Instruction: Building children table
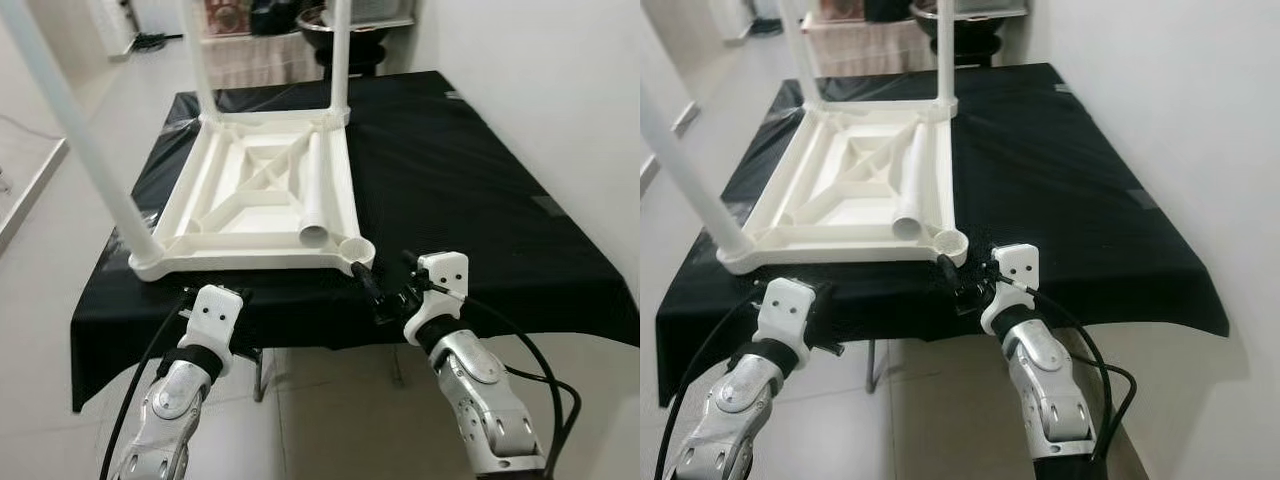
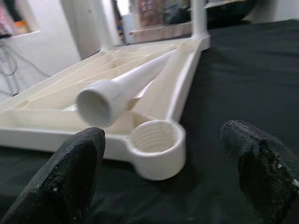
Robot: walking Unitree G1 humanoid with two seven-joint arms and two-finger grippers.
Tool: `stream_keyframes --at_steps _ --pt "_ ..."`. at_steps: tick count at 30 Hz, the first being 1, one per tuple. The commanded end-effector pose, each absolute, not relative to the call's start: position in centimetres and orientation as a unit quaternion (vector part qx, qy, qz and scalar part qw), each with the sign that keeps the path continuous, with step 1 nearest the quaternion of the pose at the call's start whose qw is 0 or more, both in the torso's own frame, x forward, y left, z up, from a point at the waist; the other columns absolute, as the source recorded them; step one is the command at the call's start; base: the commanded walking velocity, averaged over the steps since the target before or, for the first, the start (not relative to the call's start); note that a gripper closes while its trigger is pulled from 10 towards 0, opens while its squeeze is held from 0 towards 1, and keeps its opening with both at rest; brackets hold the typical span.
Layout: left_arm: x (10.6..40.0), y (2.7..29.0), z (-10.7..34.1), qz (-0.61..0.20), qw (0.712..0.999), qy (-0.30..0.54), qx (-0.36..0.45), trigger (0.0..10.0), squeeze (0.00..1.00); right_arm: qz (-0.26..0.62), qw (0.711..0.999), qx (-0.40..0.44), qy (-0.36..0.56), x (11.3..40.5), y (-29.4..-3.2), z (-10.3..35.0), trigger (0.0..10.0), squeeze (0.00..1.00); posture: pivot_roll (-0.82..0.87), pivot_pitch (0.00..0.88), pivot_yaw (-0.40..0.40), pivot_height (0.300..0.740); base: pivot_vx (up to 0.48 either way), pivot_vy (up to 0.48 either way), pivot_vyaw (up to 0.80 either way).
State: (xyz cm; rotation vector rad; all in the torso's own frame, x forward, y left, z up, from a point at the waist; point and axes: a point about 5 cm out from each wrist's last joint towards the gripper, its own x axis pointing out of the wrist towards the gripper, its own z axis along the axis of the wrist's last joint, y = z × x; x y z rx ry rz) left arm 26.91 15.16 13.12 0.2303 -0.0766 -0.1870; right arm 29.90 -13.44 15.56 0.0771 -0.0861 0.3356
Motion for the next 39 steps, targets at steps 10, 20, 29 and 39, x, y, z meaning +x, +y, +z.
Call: stream_keyframes --at_steps 10,20,29,39 --pt "27.2 15.2 12.8 -0.101 0.986 -0.030 0.130 10.0 0.00 0.170 0.983 0.049 -0.042 30.1 -13.4 15.3 10.0 0.00 0.03 0.072 0.033 0.740 0.000 0.000 -0.48" --pt "27.2 15.2 13.1 -0.101 0.986 -0.039 0.130 10.0 0.00 0.215 0.974 0.050 -0.051 30.0 -12.8 15.6 10.0 0.00 0.03 0.080 0.035 0.740 0.000 0.000 0.00" --pt "27.2 15.0 13.4 -0.110 0.984 -0.046 0.136 10.0 0.00 0.258 0.963 0.046 -0.061 29.8 -12.3 15.9 10.0 0.00 0.03 0.084 0.029 0.740 0.027 0.000 0.34" --pt "27.2 14.8 13.4 -0.116 0.982 -0.047 0.138 10.0 0.00 0.257 0.961 0.079 -0.065 29.8 -12.7 16.0 10.0 0.00 0.02 0.086 0.029 0.740 0.258 0.000 0.23"
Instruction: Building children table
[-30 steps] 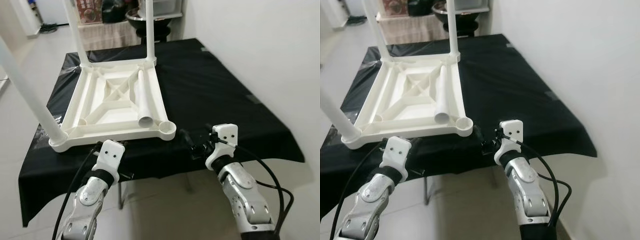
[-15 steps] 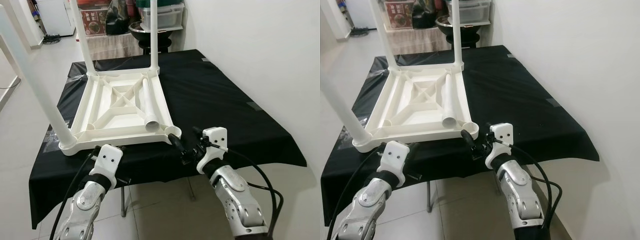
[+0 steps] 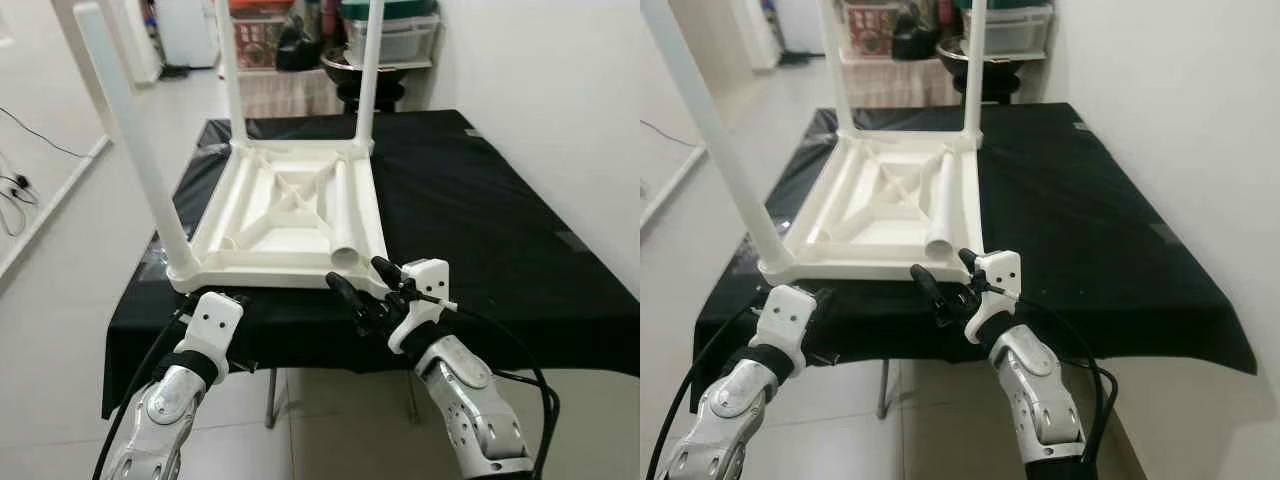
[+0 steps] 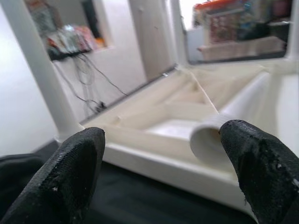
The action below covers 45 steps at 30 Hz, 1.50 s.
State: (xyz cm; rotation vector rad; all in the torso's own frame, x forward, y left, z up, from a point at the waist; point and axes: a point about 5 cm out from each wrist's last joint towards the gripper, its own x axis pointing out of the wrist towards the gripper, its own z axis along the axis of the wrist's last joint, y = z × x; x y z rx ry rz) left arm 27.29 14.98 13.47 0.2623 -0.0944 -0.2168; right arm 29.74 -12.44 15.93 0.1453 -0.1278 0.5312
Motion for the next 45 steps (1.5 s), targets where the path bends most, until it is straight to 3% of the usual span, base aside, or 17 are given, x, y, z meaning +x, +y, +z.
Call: stream_keyframes --at_steps 1,14,16,21,22,28,34,35,36,37,38,45 --pt "27.2 14.8 13.4 -0.119 0.982 -0.047 0.139 10.0 0.00 0.270 0.957 0.080 -0.071 29.6 -12.6 16.1 10.0 0.00 0.02 0.086 0.027 0.740 0.281 0.000 0.00" --pt "27.2 14.8 13.4 -0.124 0.981 -0.047 0.139 10.0 0.00 0.287 0.952 0.065 -0.085 29.5 -12.7 16.5 10.0 0.00 0.02 0.088 0.032 0.740 0.284 0.000 0.00" --pt "26.5 14.1 13.3 -0.176 0.977 -0.042 0.117 10.0 0.00 0.319 0.941 0.009 -0.112 28.9 -13.6 17.8 10.0 0.00 0.02 0.092 0.034 0.740 0.000 0.000 0.00" --pt "25.6 13.4 13.1 -0.230 0.968 -0.035 0.097 10.0 0.00 0.297 0.945 -0.048 -0.127 28.9 -14.8 18.7 10.0 0.00 0.02 0.095 0.032 0.740 0.000 0.000 0.00" --pt "25.2 13.1 13.1 -0.246 0.964 -0.033 0.091 10.0 0.00 0.301 0.942 -0.074 -0.127 28.7 -15.0 18.9 10.0 1.00 0.02 0.096 0.031 0.740 0.000 0.000 0.00" --pt "24.3 12.5 13.2 -0.292 0.954 -0.031 0.066 10.0 0.00 0.352 0.914 -0.183 -0.089 27.7 -15.3 18.3 10.0 1.00 0.01 0.100 0.033 0.740 0.000 0.000 0.00" --pt "23.9 12.1 13.3 -0.322 0.945 -0.033 0.053 10.0 0.00 0.317 0.911 -0.263 -0.025 28.2 -16.7 17.2 10.0 1.00 0.01 0.101 0.027 0.740 0.000 0.000 0.00" --pt "23.9 12.1 13.3 -0.324 0.944 -0.034 0.052 10.0 0.00 0.322 0.907 -0.272 -0.003 28.0 -17.1 16.8 10.0 0.48 0.01 0.101 0.025 0.740 0.000 0.000 0.00" --pt "23.9 12.1 13.3 -0.324 0.944 -0.034 0.052 10.0 0.00 0.322 0.907 -0.272 -0.003 28.0 -17.1 16.8 10.0 0.48 0.01 0.101 0.025 0.740 0.000 0.000 0.00" --pt "23.8 12.1 13.3 -0.325 0.944 -0.034 0.052 10.0 0.00 0.327 0.903 -0.278 0.015 27.8 -17.4 16.4 10.0 0.05 0.00 0.102 0.025 0.740 0.000 0.000 0.00" --pt "23.8 12.1 13.3 -0.327 0.943 -0.034 0.051 10.0 0.00 0.327 0.901 -0.285 0.031 27.6 -17.8 16.1 10.0 0.00 0.00 0.102 0.025 0.740 0.000 0.000 0.00" --pt "23.6 12.1 13.3 -0.335 0.940 -0.031 0.049 10.0 0.00 0.256 0.911 -0.315 0.067 28.2 -19.4 15.8 10.0 0.00 0.00 0.095 0.025 0.740 0.000 0.000 0.00"
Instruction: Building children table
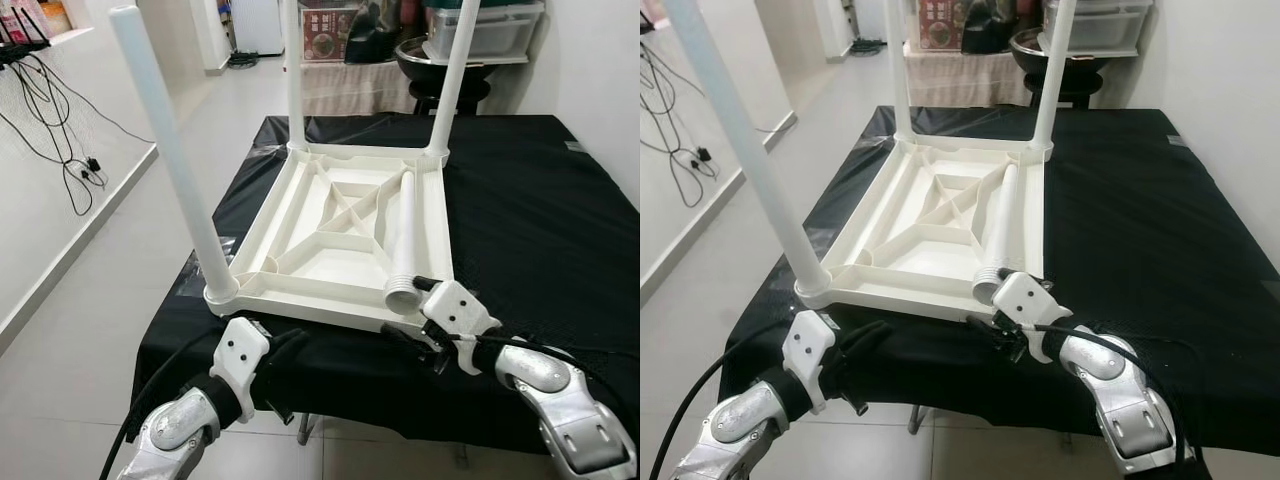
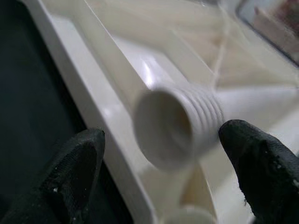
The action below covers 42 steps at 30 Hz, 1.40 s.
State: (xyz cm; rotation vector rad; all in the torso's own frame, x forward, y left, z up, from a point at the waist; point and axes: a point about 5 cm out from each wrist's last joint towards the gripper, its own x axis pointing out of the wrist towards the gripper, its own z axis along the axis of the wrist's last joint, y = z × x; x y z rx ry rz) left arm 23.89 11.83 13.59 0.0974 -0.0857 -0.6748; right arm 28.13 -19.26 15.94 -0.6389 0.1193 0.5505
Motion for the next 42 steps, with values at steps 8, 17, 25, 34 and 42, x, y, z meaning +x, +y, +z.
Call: stream_keyframes --at_steps 8,17,25,34,42 --pt "23.5 12.0 13.3 -0.339 0.939 -0.031 0.049 10.0 0.00 0.192 0.914 -0.348 0.087 28.9 -21.0 15.7 10.0 0.00 0.00 0.091 0.025 0.740 0.000 0.000 0.00" --pt "23.5 12.0 13.3 -0.340 0.939 -0.030 0.048 10.0 0.00 0.118 0.926 -0.344 0.102 29.8 -23.0 16.2 10.0 0.00 0.00 0.088 0.024 0.740 0.000 0.000 0.00" --pt "23.5 12.0 13.3 -0.340 0.939 -0.031 0.048 10.0 0.00 0.100 0.930 -0.339 0.104 30.1 -23.3 16.3 10.0 0.00 0.00 0.092 0.022 0.740 0.000 0.000 0.00" --pt "23.5 12.0 13.4 -0.339 0.939 -0.032 0.048 10.0 0.00 0.103 0.947 -0.294 0.083 30.4 -23.1 17.2 10.0 0.00 0.00 0.095 0.023 0.740 0.000 0.000 0.00" --pt "23.5 12.0 13.4 -0.339 0.939 -0.032 0.048 10.0 0.00 0.110 0.951 -0.279 0.073 30.6 -23.0 17.6 10.0 0.00 0.00 0.097 0.024 0.740 0.000 0.000 0.00"
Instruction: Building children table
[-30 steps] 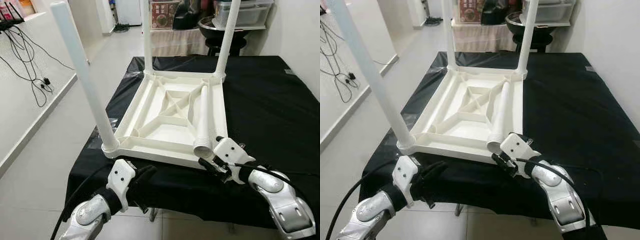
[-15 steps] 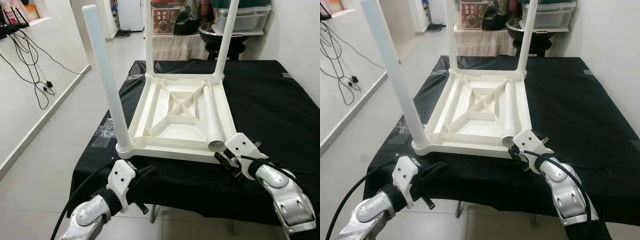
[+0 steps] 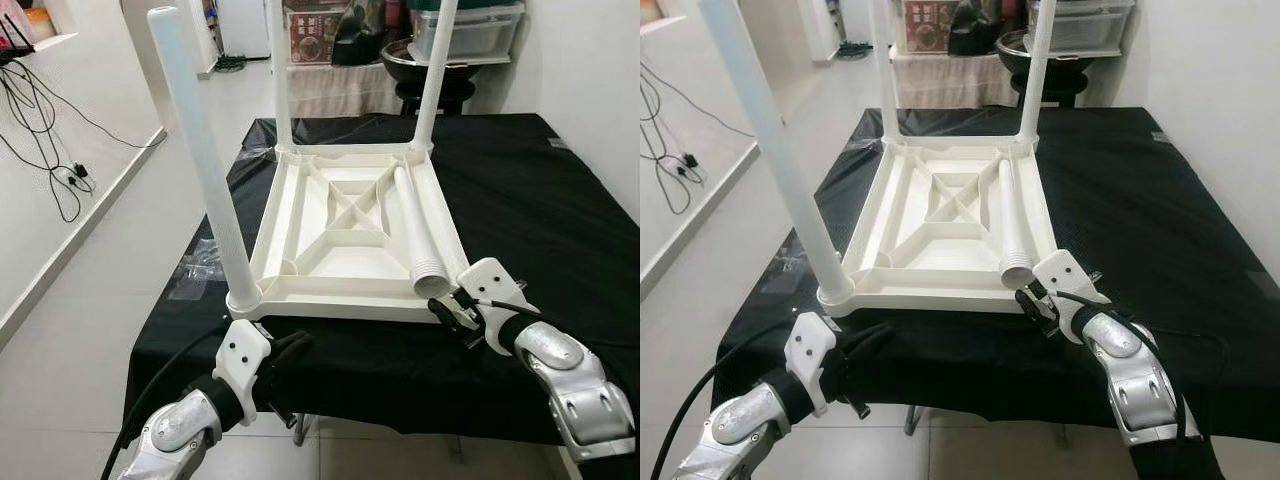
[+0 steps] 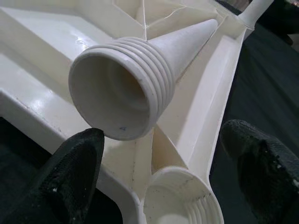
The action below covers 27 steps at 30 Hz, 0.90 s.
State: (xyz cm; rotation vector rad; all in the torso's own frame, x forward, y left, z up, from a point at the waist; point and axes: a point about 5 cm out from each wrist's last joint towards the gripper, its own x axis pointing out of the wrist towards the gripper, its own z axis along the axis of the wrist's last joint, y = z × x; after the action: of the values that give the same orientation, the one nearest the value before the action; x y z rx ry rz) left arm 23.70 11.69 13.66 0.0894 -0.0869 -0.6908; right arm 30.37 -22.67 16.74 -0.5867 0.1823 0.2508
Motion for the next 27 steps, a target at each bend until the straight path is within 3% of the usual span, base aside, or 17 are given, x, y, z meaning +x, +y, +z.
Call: stream_keyframes --at_steps 1,13,21,27 --pt "23.5 12.0 13.4 -0.339 0.939 -0.032 0.048 10.0 0.00 0.120 0.951 -0.275 0.070 30.7 -22.7 17.6 10.0 0.00 0.00 0.097 0.025 0.740 0.000 0.000 0.00" --pt "23.5 12.0 13.5 -0.337 0.940 -0.033 0.048 10.0 0.00 0.175 0.950 -0.252 0.056 30.9 -21.6 18.3 10.0 0.00 0.01 0.100 0.022 0.740 0.000 0.000 0.00" --pt "23.5 12.0 13.5 -0.337 0.940 -0.033 0.049 10.0 0.00 0.230 0.915 -0.314 0.102 30.0 -22.0 17.4 10.0 0.00 0.01 0.103 0.025 0.740 0.000 0.000 0.00" --pt "23.5 12.0 13.5 -0.337 0.940 -0.033 0.049 10.0 0.00 0.239 0.915 -0.308 0.101 29.9 -22.3 17.8 10.0 0.00 0.01 0.105 0.024 0.740 0.000 0.000 0.00"
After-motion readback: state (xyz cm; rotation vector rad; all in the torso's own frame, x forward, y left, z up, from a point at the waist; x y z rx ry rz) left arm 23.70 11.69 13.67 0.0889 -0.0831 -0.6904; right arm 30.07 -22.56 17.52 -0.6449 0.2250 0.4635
